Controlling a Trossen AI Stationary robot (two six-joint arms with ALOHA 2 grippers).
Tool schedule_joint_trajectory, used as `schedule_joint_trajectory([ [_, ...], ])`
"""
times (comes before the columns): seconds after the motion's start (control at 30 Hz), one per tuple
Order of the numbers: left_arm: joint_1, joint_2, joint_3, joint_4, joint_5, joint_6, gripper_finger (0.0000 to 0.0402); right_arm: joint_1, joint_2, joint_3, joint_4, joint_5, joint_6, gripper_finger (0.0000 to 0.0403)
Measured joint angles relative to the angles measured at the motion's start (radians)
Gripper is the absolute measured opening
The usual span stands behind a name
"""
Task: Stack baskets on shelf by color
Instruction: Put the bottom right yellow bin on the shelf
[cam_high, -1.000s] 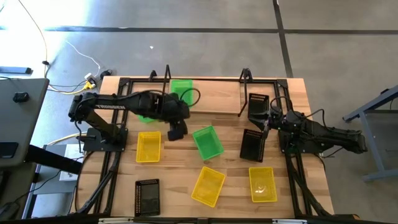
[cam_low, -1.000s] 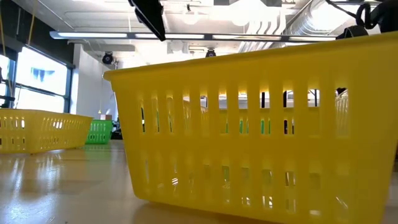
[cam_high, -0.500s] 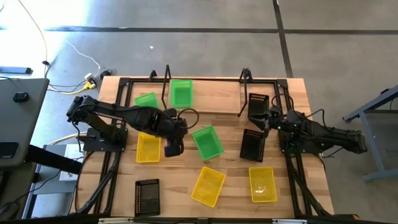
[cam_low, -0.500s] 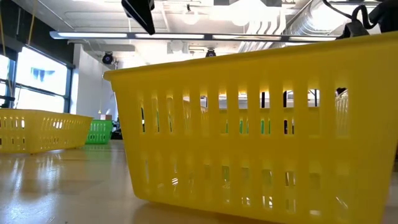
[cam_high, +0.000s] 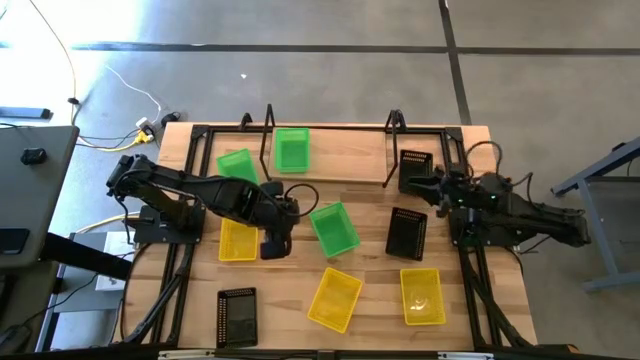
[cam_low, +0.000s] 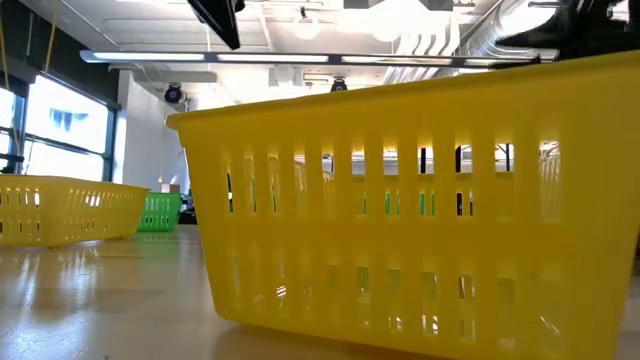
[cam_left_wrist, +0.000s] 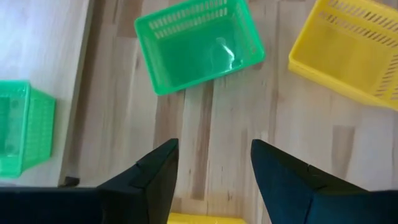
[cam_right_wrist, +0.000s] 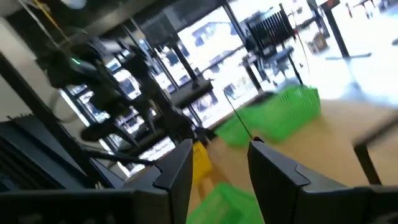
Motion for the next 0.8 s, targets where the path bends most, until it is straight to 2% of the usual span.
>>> schedule_joint_trajectory([
  [0.23, 0.000, 0.000, 0.000, -0.091, -0.009, -0.008, 0.0154, 0.000, 0.033, 0.176, -0.177, -0.016, -0.080, 0.0140],
  [0.47, 0.000, -0.037, -0.002, -0.182, -0.025, -0.033, 0.0145, 0.000, 0.161, 0.344, -0.406, -0.047, -0.091, 0.0140],
  [0.63, -0.011, -0.136, -0.031, -0.175, -0.090, -0.061, 0.0145, 0.001, 0.284, 0.447, -0.478, -0.100, -0.102, 0.0140],
  [0.8, -0.010, -0.273, -0.163, -0.066, -0.105, -0.113, 0.0145, 0.048, 0.402, 0.535, -0.542, -0.099, -0.110, 0.0140],
])
